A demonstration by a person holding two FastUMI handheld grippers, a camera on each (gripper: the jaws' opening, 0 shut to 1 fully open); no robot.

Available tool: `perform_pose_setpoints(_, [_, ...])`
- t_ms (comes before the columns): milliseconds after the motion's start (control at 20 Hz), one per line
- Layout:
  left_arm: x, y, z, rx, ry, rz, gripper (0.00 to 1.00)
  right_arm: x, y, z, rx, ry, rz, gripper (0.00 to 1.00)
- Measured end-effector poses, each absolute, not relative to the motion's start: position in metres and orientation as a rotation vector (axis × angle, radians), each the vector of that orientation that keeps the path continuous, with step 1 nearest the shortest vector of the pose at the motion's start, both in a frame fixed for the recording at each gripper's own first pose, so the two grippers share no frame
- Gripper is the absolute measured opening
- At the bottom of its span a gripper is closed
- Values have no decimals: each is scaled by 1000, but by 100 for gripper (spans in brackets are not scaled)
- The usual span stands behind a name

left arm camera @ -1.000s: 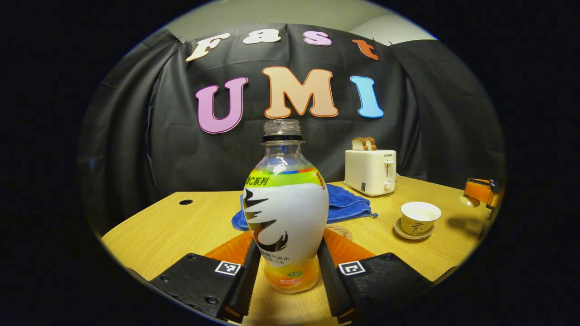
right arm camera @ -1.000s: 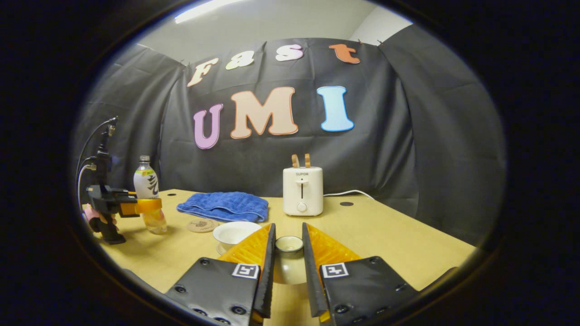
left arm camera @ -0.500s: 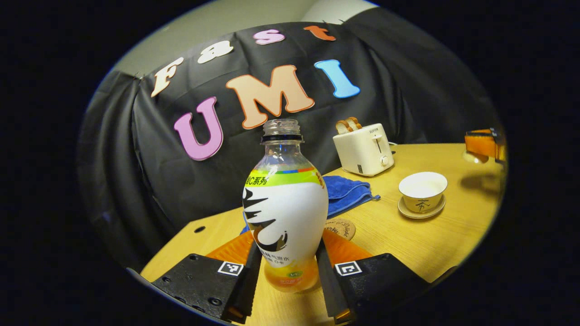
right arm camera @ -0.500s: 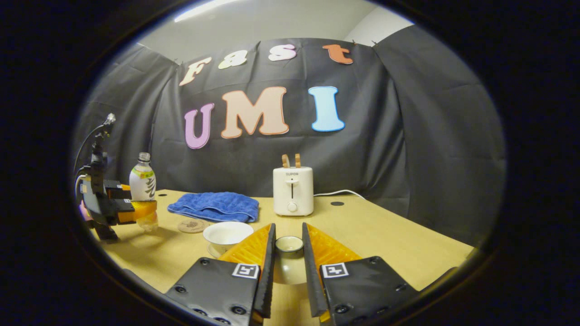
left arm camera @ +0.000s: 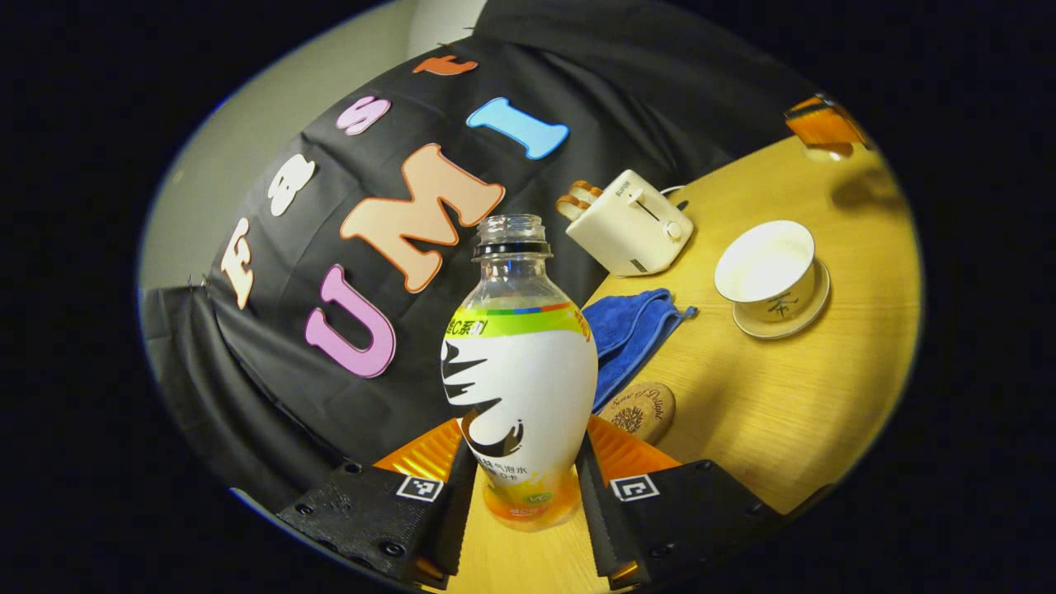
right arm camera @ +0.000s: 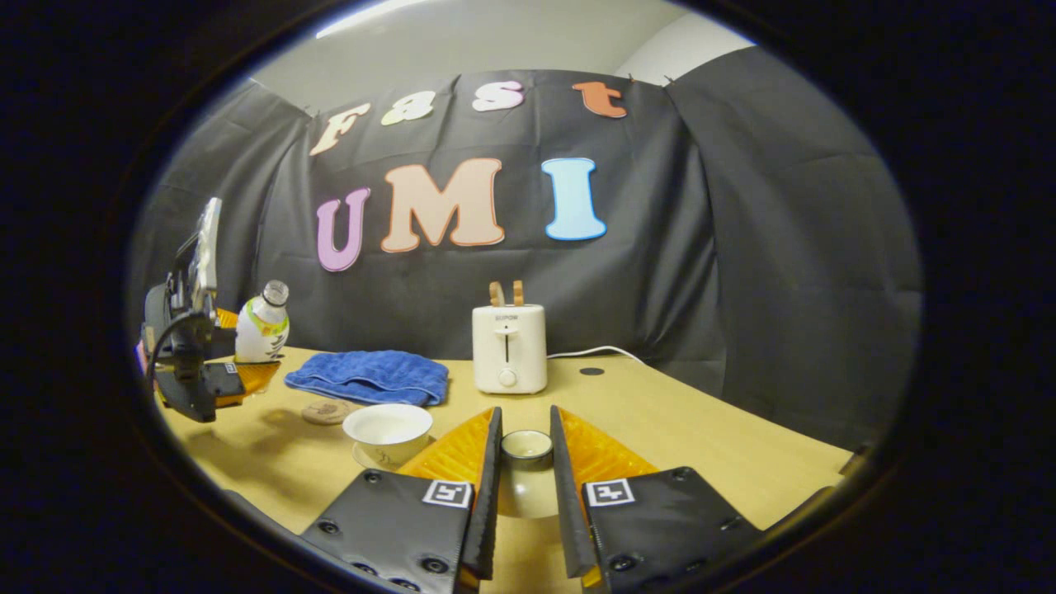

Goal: Open the teacup lid with one hand, grasp the water bottle and pour water into the teacup with the other hand; after pouring, place the water bottle on the coaster and then close the teacup lid.

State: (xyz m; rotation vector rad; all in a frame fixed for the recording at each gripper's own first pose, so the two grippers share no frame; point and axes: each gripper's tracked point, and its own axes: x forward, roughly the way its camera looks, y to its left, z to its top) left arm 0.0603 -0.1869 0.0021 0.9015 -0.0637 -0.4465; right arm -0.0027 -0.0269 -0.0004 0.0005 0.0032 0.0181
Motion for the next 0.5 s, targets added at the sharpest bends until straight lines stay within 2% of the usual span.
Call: perform_pose_setpoints(500, [63,-216,-15,1238,-114,-518,58,-3,-29,-2,0,4,12,35])
